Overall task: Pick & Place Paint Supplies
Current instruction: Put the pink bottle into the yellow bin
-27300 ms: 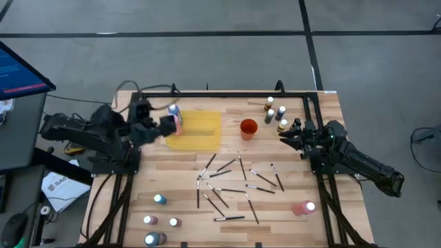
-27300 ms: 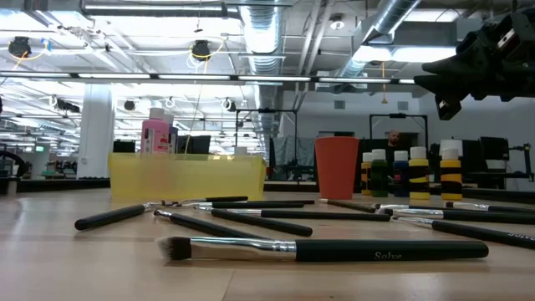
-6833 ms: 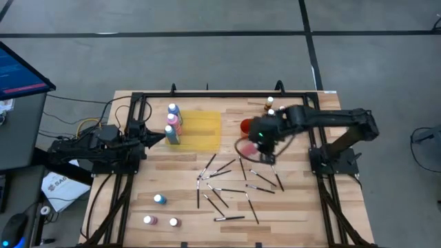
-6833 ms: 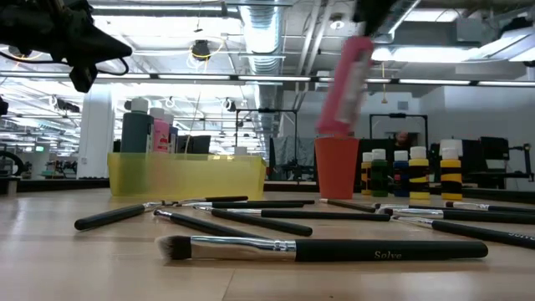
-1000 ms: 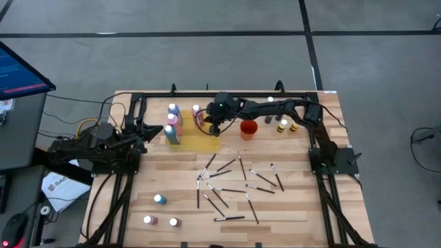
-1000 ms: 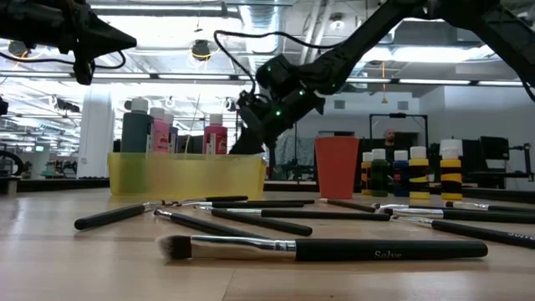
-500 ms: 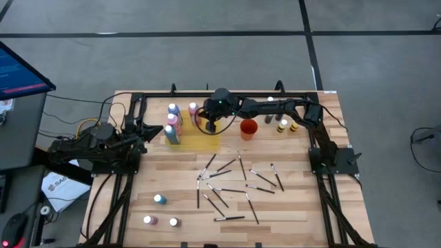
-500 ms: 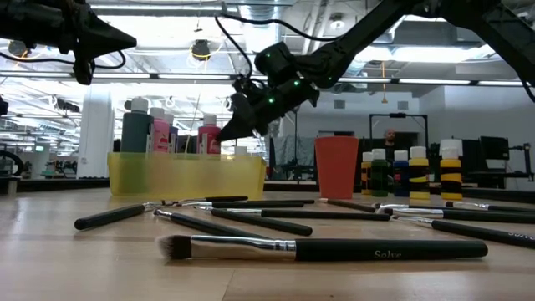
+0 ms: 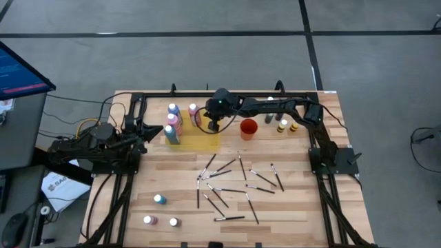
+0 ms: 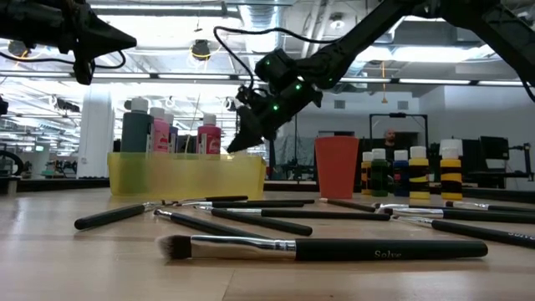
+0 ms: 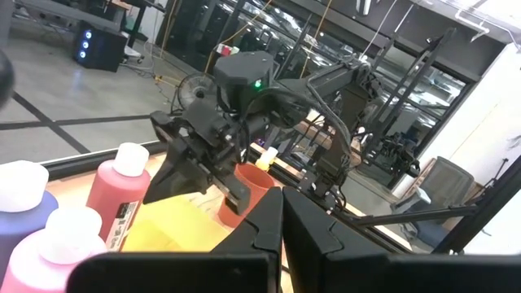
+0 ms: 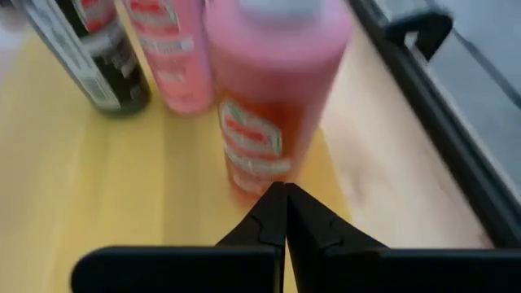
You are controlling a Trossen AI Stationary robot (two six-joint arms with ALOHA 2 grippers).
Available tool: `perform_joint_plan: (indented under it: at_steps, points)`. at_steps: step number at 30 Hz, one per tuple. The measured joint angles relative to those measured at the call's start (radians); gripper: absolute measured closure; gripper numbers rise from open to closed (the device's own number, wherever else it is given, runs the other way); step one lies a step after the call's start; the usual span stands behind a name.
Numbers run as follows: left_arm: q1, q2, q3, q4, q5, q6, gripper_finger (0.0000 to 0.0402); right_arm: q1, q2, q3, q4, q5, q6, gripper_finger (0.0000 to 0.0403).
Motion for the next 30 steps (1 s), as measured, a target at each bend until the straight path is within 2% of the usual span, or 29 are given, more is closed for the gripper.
perform_joint_plan:
  at_steps: [13, 20, 30]
  points:
    - [0.000, 0.000, 0.000, 0.000, 0.000, 0.000, 0.0401, 0.008, 0.019, 0.011, 0.127, 0.010, 0.002, 0.0403]
    - [0.000, 0.000, 0.000, 0.000, -0.002, -0.002, 0.0401, 0.026, 0.102, 0.139, 0.016, -0.009, 0.015, 0.0403]
    - [0.000, 0.000, 0.000, 0.000, -0.002, 0.000, 0.0401, 0.013, 0.100, 0.146, 0.024, -0.010, 0.009, 0.0403]
